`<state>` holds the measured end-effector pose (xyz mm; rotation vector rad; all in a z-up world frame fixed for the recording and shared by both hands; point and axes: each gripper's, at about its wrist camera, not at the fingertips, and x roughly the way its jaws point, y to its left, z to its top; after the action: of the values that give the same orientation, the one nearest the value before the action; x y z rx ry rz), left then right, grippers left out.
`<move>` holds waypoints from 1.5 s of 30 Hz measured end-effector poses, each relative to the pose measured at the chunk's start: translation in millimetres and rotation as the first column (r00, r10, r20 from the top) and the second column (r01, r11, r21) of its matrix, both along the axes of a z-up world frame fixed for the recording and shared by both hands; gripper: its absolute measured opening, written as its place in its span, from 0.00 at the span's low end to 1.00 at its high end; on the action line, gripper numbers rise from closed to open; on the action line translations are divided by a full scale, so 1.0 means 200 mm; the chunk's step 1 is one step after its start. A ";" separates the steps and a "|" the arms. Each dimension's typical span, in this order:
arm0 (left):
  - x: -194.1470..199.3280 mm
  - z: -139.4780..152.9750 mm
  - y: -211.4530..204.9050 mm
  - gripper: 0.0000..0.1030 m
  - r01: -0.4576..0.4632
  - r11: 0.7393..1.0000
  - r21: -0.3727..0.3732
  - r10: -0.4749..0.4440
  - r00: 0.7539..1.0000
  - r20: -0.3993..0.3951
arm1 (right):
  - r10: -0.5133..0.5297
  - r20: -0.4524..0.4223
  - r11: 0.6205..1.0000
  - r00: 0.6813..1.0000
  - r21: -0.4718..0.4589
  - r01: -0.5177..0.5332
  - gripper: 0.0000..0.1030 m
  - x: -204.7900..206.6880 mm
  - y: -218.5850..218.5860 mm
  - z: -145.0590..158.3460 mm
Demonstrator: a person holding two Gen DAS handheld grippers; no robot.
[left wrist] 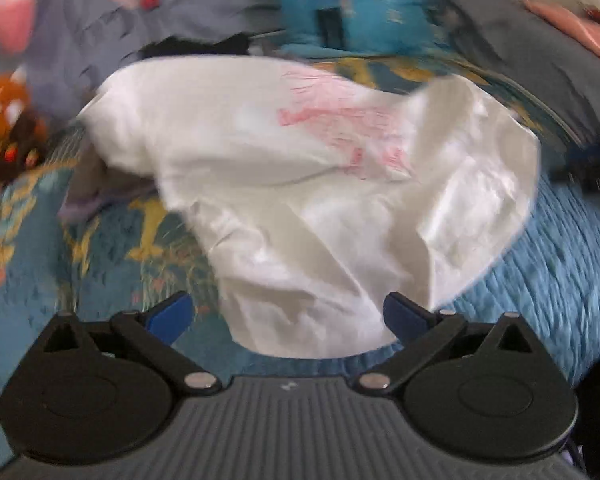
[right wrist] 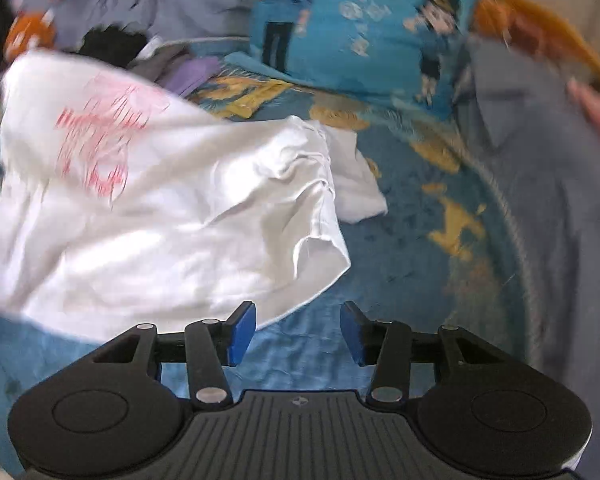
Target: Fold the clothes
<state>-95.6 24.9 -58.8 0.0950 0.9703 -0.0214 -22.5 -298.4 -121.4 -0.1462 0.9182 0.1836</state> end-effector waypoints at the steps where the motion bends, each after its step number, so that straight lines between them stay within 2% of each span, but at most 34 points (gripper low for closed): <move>1: 0.01 -0.01 0.03 1.00 -0.034 0.999 -0.036 0.034 0.999 -0.012 | -0.023 -0.006 0.998 1.000 0.051 0.024 0.45 0.01 -0.02 -0.01; 4: 0.03 -0.05 0.12 1.00 -0.102 0.986 -0.132 0.096 0.994 -0.050 | -0.101 -0.049 0.979 0.994 0.171 0.108 0.46 0.07 -0.06 -0.06; 9: 0.02 -0.16 0.22 1.00 -0.189 0.951 -0.243 0.168 0.980 -0.105 | -0.181 -0.110 0.943 0.977 0.264 0.204 0.46 0.11 -0.11 -0.17; 11: 0.01 -0.22 0.27 0.99 -0.226 0.908 -0.351 0.190 0.972 -0.136 | -0.196 -0.113 0.928 0.974 0.300 0.221 0.46 0.11 -0.12 -0.19; 13: 0.01 -0.28 0.30 0.99 -0.262 0.854 -0.449 0.206 0.964 -0.170 | -0.214 -0.109 0.911 0.971 0.338 0.238 0.46 0.11 -0.14 -0.21; 15: 0.01 -0.32 0.33 0.98 -0.291 0.816 -0.499 0.235 0.956 -0.174 | -0.224 -0.110 0.899 0.968 0.361 0.249 0.46 0.12 -0.14 -0.21; 17: 0.02 -0.32 0.34 0.97 -0.308 0.794 -0.524 0.262 0.951 -0.161 | -0.234 -0.116 0.889 0.965 0.376 0.261 0.42 0.13 -0.15 -0.22; 19: 0.03 -0.33 0.34 0.93 -0.333 0.777 -0.534 0.289 0.943 -0.166 | -0.236 -0.115 0.891 0.965 0.370 0.262 0.26 0.15 -0.14 -0.22; 20: 0.03 -0.33 0.35 0.90 -0.341 0.771 -0.539 0.300 0.940 -0.165 | -0.238 -0.112 0.893 0.965 0.365 0.263 0.21 0.15 -0.13 -0.22; 21: 0.04 -0.33 0.36 0.79 -0.349 0.759 -0.549 0.312 0.936 -0.164 | -0.241 -0.109 0.895 0.964 0.360 0.264 0.10 0.15 -0.13 -0.22; 22: 0.05 -0.34 0.37 0.61 -0.358 0.746 -0.561 0.319 0.932 -0.172 | -0.244 -0.107 0.896 0.964 0.357 0.266 0.03 0.16 -0.13 -0.23; 23: 0.08 -0.35 0.38 0.47 -0.368 0.732 -0.573 0.324 0.928 -0.182 | -0.251 -0.112 0.890 0.962 0.365 0.274 0.03 0.16 -0.13 -0.23; 24: 0.10 -0.36 0.39 0.15 -0.388 0.708 -0.590 0.326 0.921 -0.214 | -0.261 -0.112 0.886 0.959 0.366 0.284 0.03 0.15 -0.13 -0.23; 25: 0.10 -0.38 0.39 0.07 -0.404 0.694 -0.596 0.331 0.914 -0.233 | -0.266 -0.108 0.886 0.958 0.364 0.287 0.03 0.14 -0.12 -0.23; 27: 0.10 -0.40 0.39 0.05 -0.429 0.674 -0.601 0.343 0.903 -0.260 | -0.277 -0.099 0.882 0.956 0.369 0.294 0.02 0.12 -0.12 -0.21; 29: 0.08 -0.38 0.36 0.05 -0.420 0.697 -0.582 0.349 0.907 -0.237 | -0.287 -0.094 0.875 0.953 0.379 0.301 0.02 0.09 -0.12 -0.19; 33: 0.02 -0.27 0.34 0.04 -0.392 0.706 -0.590 0.359 0.916 -0.178 | -0.291 -0.070 0.868 0.954 0.399 0.295 0.02 -0.01 -0.14 -0.10; 35: -0.02 -0.19 0.34 0.04 -0.356 0.707 -0.612 0.347 0.928 -0.140 | -0.284 -0.057 0.865 0.957 0.415 0.282 0.02 -0.06 -0.14 -0.04; 42: -0.17 0.18 0.36 0.04 -0.219 0.739 -0.637 0.294 0.956 0.013 | -0.243 -0.006 0.858 0.970 0.465 0.218 0.02 -0.30 -0.16 0.24; 45: -0.29 0.32 0.39 0.04 -0.183 0.764 -0.619 0.269 0.962 0.048 | -0.225 0.011 0.850 0.974 0.492 0.190 0.02 -0.45 -0.17 0.37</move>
<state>-153.8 102.5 5.7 -0.6197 0.7929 -0.1043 -112.6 -332.6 -48.2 0.4171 0.7871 0.2030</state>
